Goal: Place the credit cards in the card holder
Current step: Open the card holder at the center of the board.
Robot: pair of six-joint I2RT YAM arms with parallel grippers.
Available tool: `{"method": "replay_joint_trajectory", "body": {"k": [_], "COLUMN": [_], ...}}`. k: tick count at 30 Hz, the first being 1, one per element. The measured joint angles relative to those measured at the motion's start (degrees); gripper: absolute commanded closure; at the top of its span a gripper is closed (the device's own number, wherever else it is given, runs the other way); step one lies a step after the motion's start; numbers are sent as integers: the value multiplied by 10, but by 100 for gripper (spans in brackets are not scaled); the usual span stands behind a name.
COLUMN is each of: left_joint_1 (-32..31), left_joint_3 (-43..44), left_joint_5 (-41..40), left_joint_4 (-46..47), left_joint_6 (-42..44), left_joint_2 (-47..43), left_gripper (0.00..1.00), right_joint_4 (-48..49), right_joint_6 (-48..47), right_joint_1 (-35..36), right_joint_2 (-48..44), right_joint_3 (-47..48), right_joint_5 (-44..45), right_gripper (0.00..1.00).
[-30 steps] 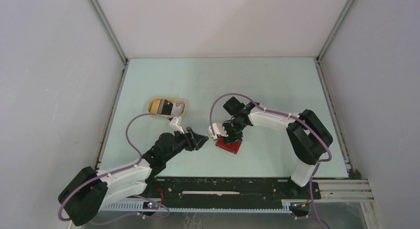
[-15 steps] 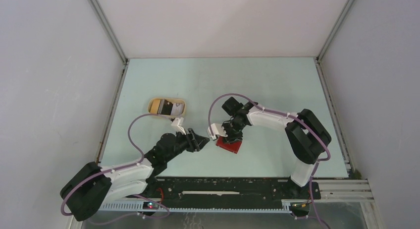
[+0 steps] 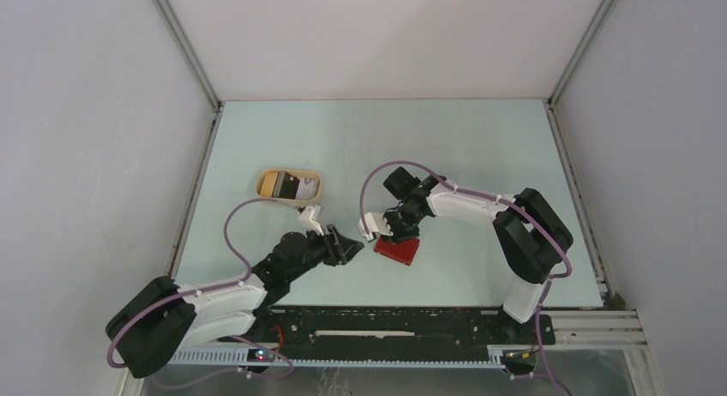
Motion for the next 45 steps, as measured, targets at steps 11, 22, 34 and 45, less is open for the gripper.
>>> {"method": "replay_joint_trajectory", "body": {"k": [11, 22, 34, 45], "left_joint_1": [-16, -20, -20, -20], "left_joint_3": [0, 0, 1, 21], "left_joint_5": [-4, -5, 0, 20], "left_joint_4": [13, 40, 90, 120], "left_joint_6": [-3, -4, -9, -9], "left_joint_2": [19, 43, 118, 205], "left_gripper": [43, 41, 41, 43], "right_joint_4": [1, -21, -38, -49], "right_joint_6": [9, 20, 30, 31], "right_joint_1": [5, 7, 5, -18], "right_joint_2": [-2, -17, -24, -34], "right_joint_3": [0, 0, 2, 2], "right_joint_5": [-3, -20, -56, -80], "right_gripper": [99, 100, 100, 100]}}
